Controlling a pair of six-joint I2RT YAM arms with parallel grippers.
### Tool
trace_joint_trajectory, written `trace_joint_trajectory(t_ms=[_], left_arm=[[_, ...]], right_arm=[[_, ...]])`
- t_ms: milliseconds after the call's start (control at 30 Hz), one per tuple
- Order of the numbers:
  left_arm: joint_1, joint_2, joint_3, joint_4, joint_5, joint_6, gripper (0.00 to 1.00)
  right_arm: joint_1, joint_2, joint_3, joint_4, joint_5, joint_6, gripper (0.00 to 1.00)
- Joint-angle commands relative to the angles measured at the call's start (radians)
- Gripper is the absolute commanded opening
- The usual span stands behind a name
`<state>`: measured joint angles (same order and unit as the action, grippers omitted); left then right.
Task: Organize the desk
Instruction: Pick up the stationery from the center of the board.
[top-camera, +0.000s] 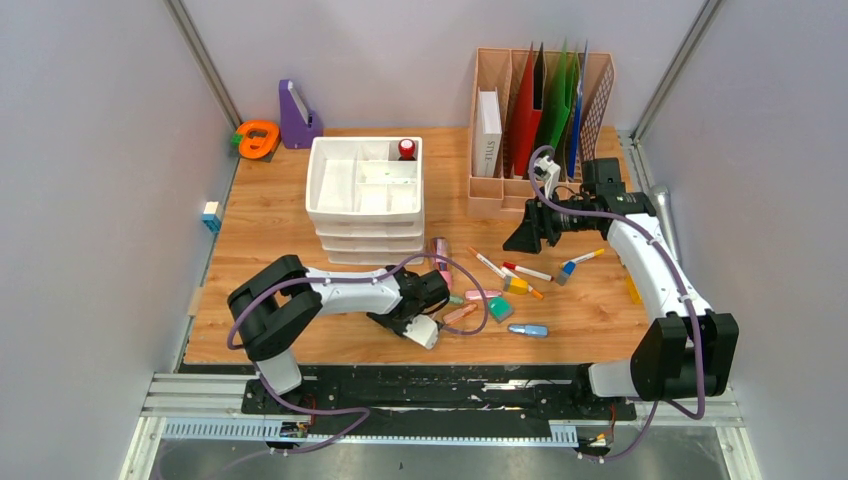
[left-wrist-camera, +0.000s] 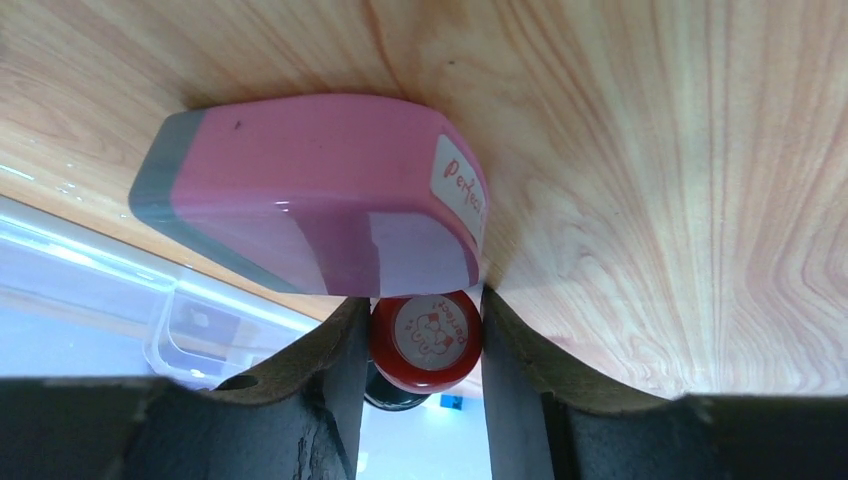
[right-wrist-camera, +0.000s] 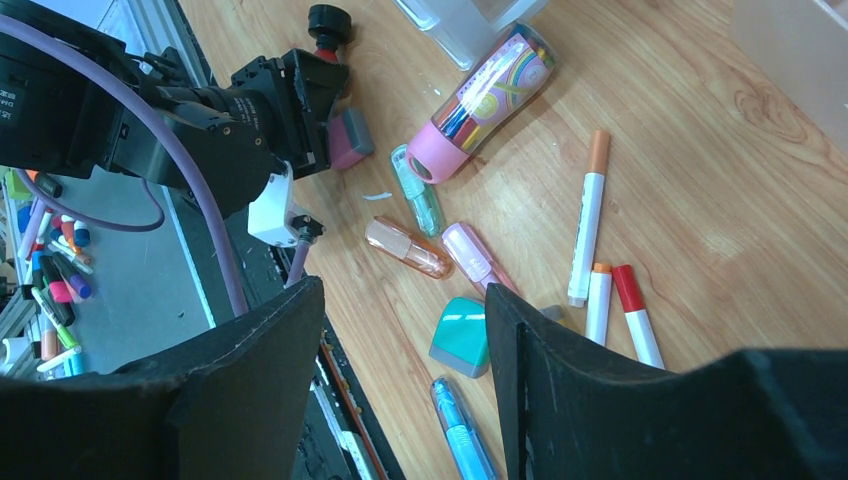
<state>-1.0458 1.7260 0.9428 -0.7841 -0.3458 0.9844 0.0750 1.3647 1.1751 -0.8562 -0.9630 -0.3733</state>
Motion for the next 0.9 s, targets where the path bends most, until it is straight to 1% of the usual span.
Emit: trace_joint_trajectory(t_ms=[0,100,167,233,267,300,400,433,467,500,533,567,600,633,667,700,800,867], left_arm=[[-0.004,-0.031,0.042,0.012,0.058,-0.045,0.31],[-0.004,-0.109,0.096,-0.043,0.137,-0.089,0.26],[-0.003,-0.172,0.150,-0.101,0.227,-0.119,0.23],[0.004,-0.240,0.219,-0.155,0.362,-0.144,0.22],[0.016,-0.262,0.272,-0.189,0.399,-0.152,0.21],[0.025,-0.298,0.300,-0.202,0.469,-0.170,0.20],[0.100,-0.353,0.451,-0.266,0.599,-0.208,0.18],[0.119,-0.372,0.482,-0.278,0.664,-0.218,0.17],[0.164,-0.379,0.543,-0.283,0.696,-0.241,0.16],[0.188,-0.390,0.572,-0.290,0.762,-0.254,0.16],[0.236,-0.394,0.631,-0.290,0.793,-0.284,0.15],[0.287,-0.397,0.659,-0.291,0.860,-0.300,0.14],[0.311,-0.397,0.714,-0.287,0.889,-0.339,0.14],[0.363,-0.394,0.738,-0.271,0.937,-0.361,0.13],[0.390,-0.393,0.782,-0.257,0.957,-0.416,0.12],[0.439,-0.389,0.801,-0.220,0.986,-0.442,0.12],[0.521,-0.388,0.848,-0.104,0.985,-0.594,0.12],[0.567,-0.389,0.848,0.003,0.939,-0.673,0.12]], right_arm=[[-0.004,-0.019,0.002,0.028,-0.041,-0.018,0.61],[-0.003,-0.024,0.007,0.028,-0.034,-0.017,0.61],[-0.005,-0.026,0.011,0.028,-0.028,-0.016,0.61],[-0.005,-0.026,0.019,0.028,-0.022,-0.016,0.61],[-0.005,-0.023,0.020,0.028,-0.020,-0.015,0.61],[-0.005,-0.021,0.024,0.029,-0.020,-0.015,0.61],[-0.007,-0.012,0.032,0.029,-0.020,-0.012,0.61],[-0.007,-0.009,0.036,0.029,-0.021,-0.010,0.61],[-0.008,-0.006,0.039,0.028,-0.021,-0.009,0.61],[-0.008,-0.004,0.043,0.027,-0.021,-0.007,0.61],[-0.010,0.000,0.047,0.028,-0.021,-0.007,0.61],[-0.010,0.002,0.050,0.027,-0.022,-0.006,0.61],[-0.010,0.004,0.053,0.026,-0.022,-0.005,0.61],[-0.011,0.006,0.056,0.027,-0.021,-0.005,0.61],[-0.011,0.009,0.060,0.027,-0.019,-0.005,0.60],[-0.012,0.011,0.061,0.027,-0.020,-0.004,0.60],[-0.012,0.015,0.064,0.027,-0.025,-0.002,0.60],[-0.012,0.016,0.065,0.027,-0.028,-0.001,0.60]])
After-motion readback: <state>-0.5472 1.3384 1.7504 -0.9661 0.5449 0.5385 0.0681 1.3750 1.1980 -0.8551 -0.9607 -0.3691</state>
